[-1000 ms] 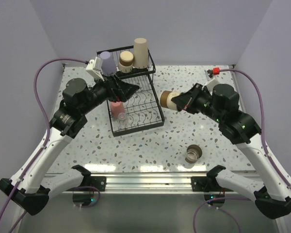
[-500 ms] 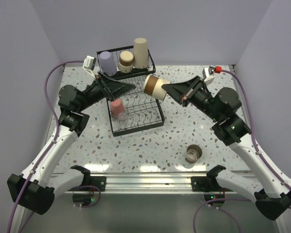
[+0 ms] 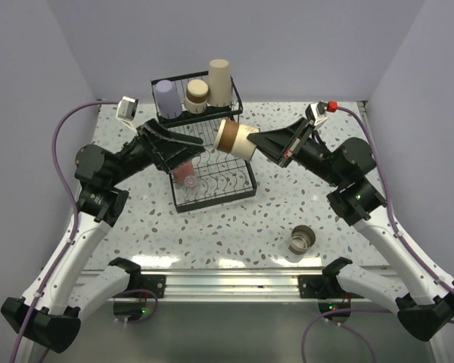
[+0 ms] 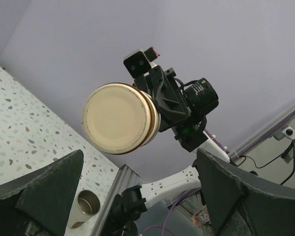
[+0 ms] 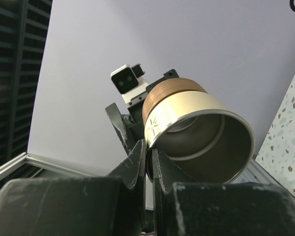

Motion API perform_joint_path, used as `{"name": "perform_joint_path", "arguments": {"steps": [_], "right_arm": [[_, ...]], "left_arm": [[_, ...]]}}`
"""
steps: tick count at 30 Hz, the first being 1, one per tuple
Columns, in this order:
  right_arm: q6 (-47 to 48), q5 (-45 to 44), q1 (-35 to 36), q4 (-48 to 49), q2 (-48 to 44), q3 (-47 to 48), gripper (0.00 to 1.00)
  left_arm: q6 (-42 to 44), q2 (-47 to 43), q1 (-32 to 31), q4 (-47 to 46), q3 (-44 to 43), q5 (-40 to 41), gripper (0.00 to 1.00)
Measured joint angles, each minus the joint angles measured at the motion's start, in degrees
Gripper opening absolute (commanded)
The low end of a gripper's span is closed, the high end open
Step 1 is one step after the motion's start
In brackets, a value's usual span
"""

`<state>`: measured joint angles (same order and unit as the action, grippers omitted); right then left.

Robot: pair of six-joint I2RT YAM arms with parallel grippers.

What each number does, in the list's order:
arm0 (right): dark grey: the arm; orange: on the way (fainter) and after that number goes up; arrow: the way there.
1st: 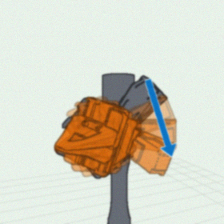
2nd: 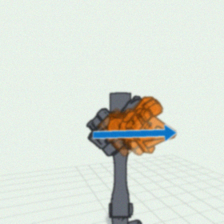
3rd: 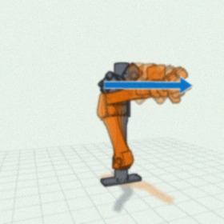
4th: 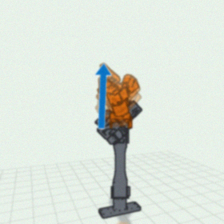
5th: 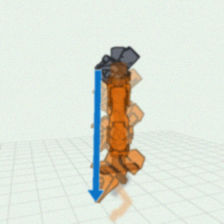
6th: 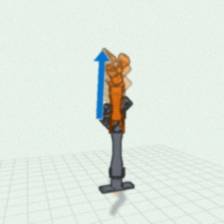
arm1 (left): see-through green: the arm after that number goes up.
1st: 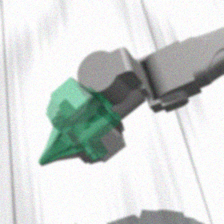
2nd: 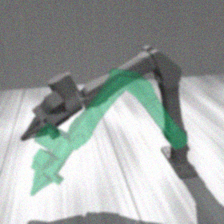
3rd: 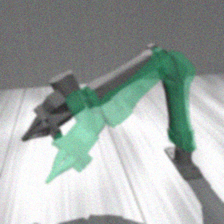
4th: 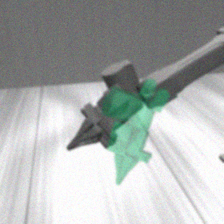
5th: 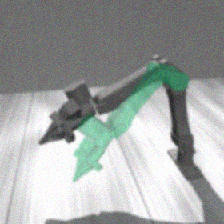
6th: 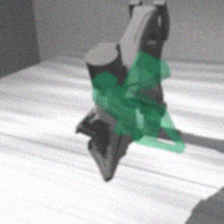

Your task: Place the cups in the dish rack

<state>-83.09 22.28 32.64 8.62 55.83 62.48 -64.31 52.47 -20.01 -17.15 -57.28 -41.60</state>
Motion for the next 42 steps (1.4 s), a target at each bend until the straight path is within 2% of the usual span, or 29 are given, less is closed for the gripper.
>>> {"name": "perform_joint_path", "arguments": {"steps": [8, 15, 30, 33, 34, 36, 37, 39, 40, 42], "right_arm": [[1.25, 0.48, -0.33, -0.44, 0.76, 0.44, 0.0], [1.27, 1.75, -0.35, 1.25, 5.97, 1.51, 0.0], [-0.17, 5.9, -0.72, 5.81, 13.18, 3.82, 0.0], [-0.26, 6.01, -0.72, 6.08, 13.49, 3.82, 0.0], [-0.26, 6.01, -0.72, 6.23, 13.51, 3.82, 0.0], [-0.37, 6.01, -0.72, 6.75, 13.53, 3.82, 0.0], [-0.33, 6.03, -0.74, 6.93, 13.55, 3.85, 0.0], [-0.22, 6.03, -0.76, 7.08, 13.55, 3.85, 0.0], [-0.22, 5.99, -0.76, 7.19, 13.55, 3.85, 0.0], [-0.13, 5.97, -0.79, 7.28, 13.55, 3.85, 0.01]], "left_arm": [[0.48, 2.8, 0.0, -10.56, 4.66, -0.66, 1.0], [2.1, 7.82, 0.0, -15.91, 4.68, -1.92, 1.0], [8.63, 13.73, 0.31, -17.68, 2.54, -1.44, 1.0], [8.85, 14.78, 0.31, -18.38, 1.68, -1.49, 0.88], [8.72, 15.17, 0.31, -18.91, 1.4, -1.53, 0.75], [8.2, 16.06, 0.31, -20.28, 0.81, -1.68, 0.58], [7.91, 16.35, 0.33, -21.07, 0.79, -1.68, 0.43], [7.82, 16.5, 0.33, -21.84, 0.79, -1.68, 0.27], [7.78, 16.52, 0.33, -22.21, 0.79, -1.66, 0.13], [7.8, 16.52, 0.33, -22.43, 0.79, -1.66, 0.0]]}}
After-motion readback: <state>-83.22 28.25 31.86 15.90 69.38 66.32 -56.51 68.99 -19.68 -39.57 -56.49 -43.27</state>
